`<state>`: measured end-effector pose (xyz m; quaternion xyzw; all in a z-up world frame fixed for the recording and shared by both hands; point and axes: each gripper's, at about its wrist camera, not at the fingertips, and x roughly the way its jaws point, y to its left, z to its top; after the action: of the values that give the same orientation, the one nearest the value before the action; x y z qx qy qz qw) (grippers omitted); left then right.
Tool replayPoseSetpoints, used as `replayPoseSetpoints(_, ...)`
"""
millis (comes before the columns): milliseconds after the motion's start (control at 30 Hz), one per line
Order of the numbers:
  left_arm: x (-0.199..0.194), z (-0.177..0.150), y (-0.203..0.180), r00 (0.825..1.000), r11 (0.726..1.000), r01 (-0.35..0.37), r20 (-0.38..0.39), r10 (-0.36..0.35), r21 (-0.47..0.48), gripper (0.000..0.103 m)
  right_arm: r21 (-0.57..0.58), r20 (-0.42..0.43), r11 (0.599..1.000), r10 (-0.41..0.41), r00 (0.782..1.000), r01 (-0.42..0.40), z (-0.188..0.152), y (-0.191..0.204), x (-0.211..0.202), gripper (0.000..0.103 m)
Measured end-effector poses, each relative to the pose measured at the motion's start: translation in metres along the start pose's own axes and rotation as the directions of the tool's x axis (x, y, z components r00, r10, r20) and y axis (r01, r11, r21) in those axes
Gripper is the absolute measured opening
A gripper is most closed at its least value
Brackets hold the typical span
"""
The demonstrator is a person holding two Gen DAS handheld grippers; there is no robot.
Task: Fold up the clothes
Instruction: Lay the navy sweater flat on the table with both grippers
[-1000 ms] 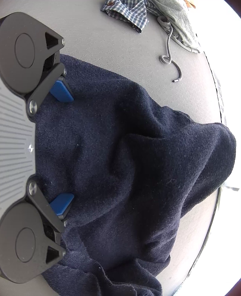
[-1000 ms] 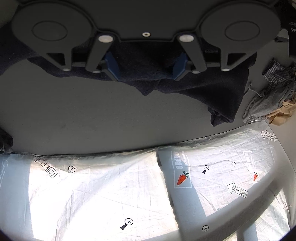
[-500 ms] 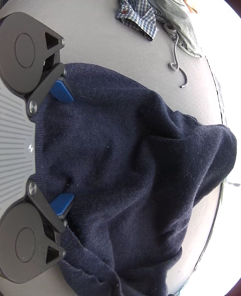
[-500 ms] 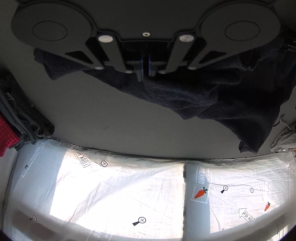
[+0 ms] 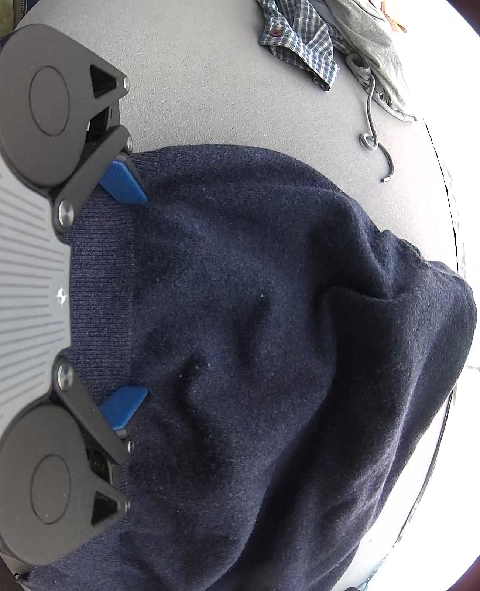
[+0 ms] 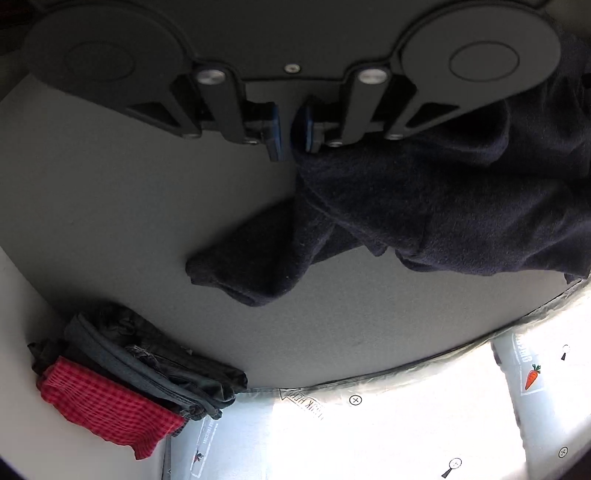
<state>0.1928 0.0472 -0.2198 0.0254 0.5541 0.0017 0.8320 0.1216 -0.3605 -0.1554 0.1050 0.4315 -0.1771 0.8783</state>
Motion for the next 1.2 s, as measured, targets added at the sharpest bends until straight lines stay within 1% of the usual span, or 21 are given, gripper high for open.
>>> replayPoseSetpoints(33, 0.0, 0.001, 0.0, 1.0, 1.0, 0.001, -0.005, -0.001, -0.001, 0.103, 0.015, 0.019, 1.0, 0.011, 1.0, -0.011, 0.006, 0.0, -0.003, 0.023)
replayPoseSetpoints(67, 0.0, 0.002, 0.0, 1.0, 1.0, 0.002, -0.01, -0.002, -0.001, 0.103, 0.03, 0.039, 0.999, 0.022, 0.999, -0.024, 0.012, 0.001, -0.005, 0.025)
replayPoseSetpoints(133, -0.001, 0.007, 0.001, 1.0, 1.0, 0.004, -0.025, -0.004, 0.004, 0.103, 0.072, 0.072, 0.994, 0.078, 0.994, -0.083, 0.027, 0.002, -0.008, 0.029)
replayPoseSetpoints(200, -0.002, 0.012, 0.001, 0.999, 1.0, 0.004, -0.034, -0.004, 0.006, 0.103, 0.081, 0.103, 0.99, 0.108, 0.989, -0.117, 0.043, 0.009, -0.007, 0.033)
replayPoseSetpoints(267, -0.004, 0.021, 0.005, 1.0, 1.0, -0.01, -0.028, 0.01, -0.011, 0.103, 0.075, 0.129, 0.988, 0.127, 0.984, -0.137, 0.059, 0.018, -0.005, 0.034)
replayPoseSetpoints(400, -0.012, 0.048, 0.015, 0.999, 0.998, -0.035, 0.019, 0.036, -0.051, 0.103, 0.077, 0.16, 0.984, 0.148, 0.976, -0.161, 0.088, 0.038, 0.003, 0.034)
replayPoseSetpoints(533, -0.018, 0.09, 0.019, 0.996, 0.996, -0.033, 0.076, 0.04, -0.084, 0.103, 0.023, 0.175, 0.989, 0.138, 0.975, -0.144, 0.12, 0.06, 0.017, 0.034)
replayPoseSetpoints(600, -0.016, 0.121, 0.018, 0.993, 0.995, -0.031, 0.107, 0.041, -0.093, 0.103, -0.014, 0.165, 0.989, 0.145, 0.976, -0.145, 0.134, 0.07, 0.027, 0.035)
replayPoseSetpoints(633, -0.015, 0.133, 0.016, 0.992, 0.995, -0.027, 0.117, 0.038, -0.095, 0.103, -0.027, 0.147, 0.99, 0.14, 0.979, -0.138, 0.14, 0.073, 0.034, 0.035)
replayPoseSetpoints(733, -0.015, 0.172, 0.003, 0.989, 0.997, -0.003, 0.149, 0.016, -0.082, 0.103, -0.032, 0.075, 0.996, 0.091, 0.993, -0.089, 0.147, 0.075, 0.055, 0.035)
replayPoseSetpoints(800, -0.012, 0.197, -0.01, 0.985, 0.999, 0.024, 0.171, -0.016, -0.042, 0.103, -0.039, 0.017, 0.998, 0.056, 0.998, -0.055, 0.147, 0.067, 0.062, 0.036)
replayPoseSetpoints(867, -0.004, 0.222, -0.028, 0.982, 0.999, 0.041, 0.186, -0.044, 0.021, 0.103, -0.028, 0.0, 0.999, 0.037, 0.999, -0.037, 0.15, 0.056, 0.058, 0.037)
replayPoseSetpoints(967, 0.011, 0.252, -0.055, 0.98, 0.994, 0.041, 0.19, -0.06, 0.105, 0.103, -0.03, -0.006, 0.996, 0.086, 0.996, -0.086, 0.159, 0.048, 0.041, 0.042)
replayPoseSetpoints(1067, 0.03, 0.274, -0.078, 0.982, 0.986, 0.022, 0.183, -0.052, 0.163, 0.103, -0.126, -0.009, 0.99, 0.059, 0.998, -0.06, 0.168, 0.061, 0.032, 0.043)
replayPoseSetpoints(1133, 0.045, 0.284, -0.087, 0.985, 0.983, -0.013, 0.172, -0.019, 0.181, 0.103, -0.215, -0.011, 0.976, 0.021, 1.0, -0.023, 0.171, 0.074, 0.034, 0.043)
replayPoseSetpoints(1200, 0.058, 0.288, -0.091, 0.988, 0.981, -0.036, 0.154, 0.006, 0.189, 0.103, -0.259, -0.017, 0.966, -0.005, 1.0, 0.0, 0.173, 0.08, 0.039, 0.046)
